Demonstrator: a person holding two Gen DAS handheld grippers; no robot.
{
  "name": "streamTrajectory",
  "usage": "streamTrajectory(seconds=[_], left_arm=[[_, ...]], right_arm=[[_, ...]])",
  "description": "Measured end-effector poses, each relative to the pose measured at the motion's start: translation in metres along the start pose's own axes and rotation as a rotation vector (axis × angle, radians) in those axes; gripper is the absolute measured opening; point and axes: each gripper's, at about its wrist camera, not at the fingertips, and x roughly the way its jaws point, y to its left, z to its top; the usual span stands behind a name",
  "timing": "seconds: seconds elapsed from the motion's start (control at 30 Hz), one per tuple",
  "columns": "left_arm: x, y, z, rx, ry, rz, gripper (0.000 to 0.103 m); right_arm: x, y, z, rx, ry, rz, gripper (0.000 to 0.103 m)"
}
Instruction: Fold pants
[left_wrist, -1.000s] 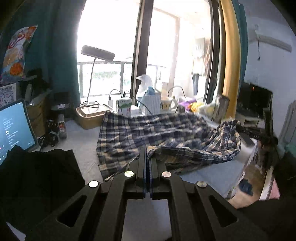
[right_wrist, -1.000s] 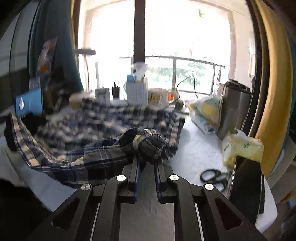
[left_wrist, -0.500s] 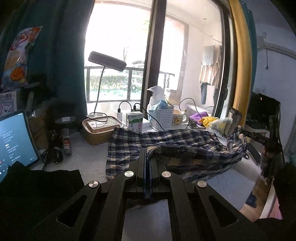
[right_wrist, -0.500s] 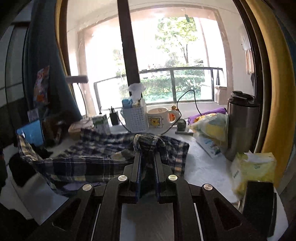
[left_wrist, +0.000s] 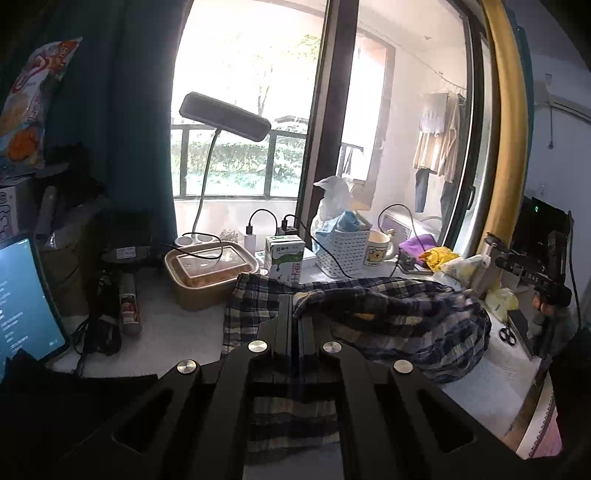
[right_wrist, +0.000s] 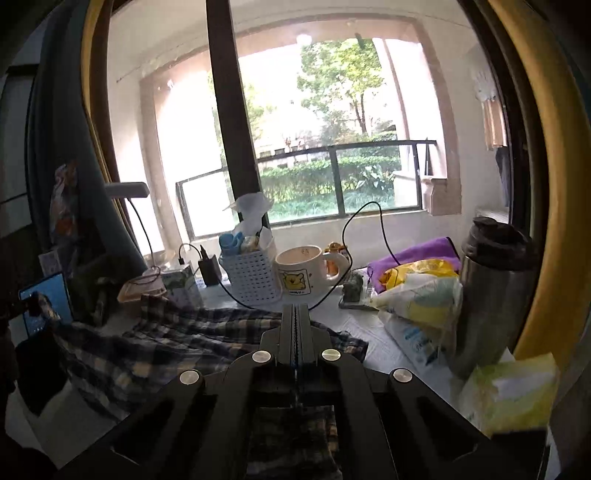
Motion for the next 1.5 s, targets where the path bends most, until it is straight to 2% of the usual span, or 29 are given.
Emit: streamTrajectory(seconds=[0.1, 0.2, 0.33, 0.4, 0.43, 0.47, 0.53, 0.63, 0.7, 0.77, 0.83, 1.0, 1.1, 1.33, 1.4, 1.5], left_arm=[[0.011, 0.002, 0.001, 0.005, 0.023, 0.014, 0.001], [0.021, 0.006, -0.001, -0.001, 0.054, 0.021, 0.001], [0.029, 0.007, -0.002, -0.006, 0.073, 0.02, 0.001], [0.03, 0.007, -0.004, -0.007, 0.078, 0.022, 0.001], [0.03, 0.006, -0.004, -0.007, 0.079, 0.027, 0.001], [0.031, 0.006, -0.005, -0.009, 0.081, 0.03, 0.001], [0.032, 0.007, -0.006, -0.018, 0.083, 0.034, 0.001], [0.034, 0.007, -0.006, -0.025, 0.087, 0.047, 0.001], [0.035, 0.007, -0.006, -0.025, 0.091, 0.054, 0.001], [0.036, 0.007, -0.006, -0.022, 0.092, 0.059, 0.001], [0.036, 0.006, -0.006, -0.018, 0.089, 0.06, 0.001], [0.035, 0.002, -0.005, -0.004, 0.081, 0.064, 0.001], [0.035, 0.003, -0.004, -0.006, 0.075, 0.076, 0.001], [0.038, 0.006, -0.001, 0.003, 0.067, 0.079, 0.001], [0.039, 0.005, -0.001, 0.006, 0.067, 0.078, 0.001], [0.042, 0.005, 0.0, 0.006, 0.064, 0.082, 0.001]], right_arm=[[0.01, 0.008, -0.001, -0.057, 0.072, 0.013, 0.0], [0.024, 0.013, -0.01, -0.126, 0.172, -0.028, 0.0], [0.043, 0.006, -0.021, -0.134, 0.26, -0.045, 0.001], [0.051, 0.004, -0.026, -0.133, 0.292, -0.046, 0.005], [0.054, 0.002, -0.028, -0.133, 0.306, -0.044, 0.018], [0.057, 0.001, -0.029, -0.132, 0.318, -0.038, 0.049], [0.06, 0.0, -0.031, -0.117, 0.323, -0.015, 0.091], [0.061, 0.001, -0.032, -0.123, 0.304, 0.002, 0.088], [0.066, 0.003, -0.034, -0.135, 0.32, 0.013, 0.073], [0.072, 0.007, -0.037, -0.142, 0.35, 0.023, 0.051], [0.08, 0.009, -0.042, -0.143, 0.39, 0.049, 0.046], [0.095, 0.005, -0.05, -0.114, 0.444, 0.039, 0.045], [0.1, 0.004, -0.055, -0.102, 0.471, 0.041, 0.033], [0.105, -0.012, -0.06, 0.003, 0.489, 0.049, 0.033], [0.108, -0.01, -0.062, -0.005, 0.509, 0.05, 0.033], [0.109, -0.002, -0.063, -0.052, 0.494, 0.033, 0.032]])
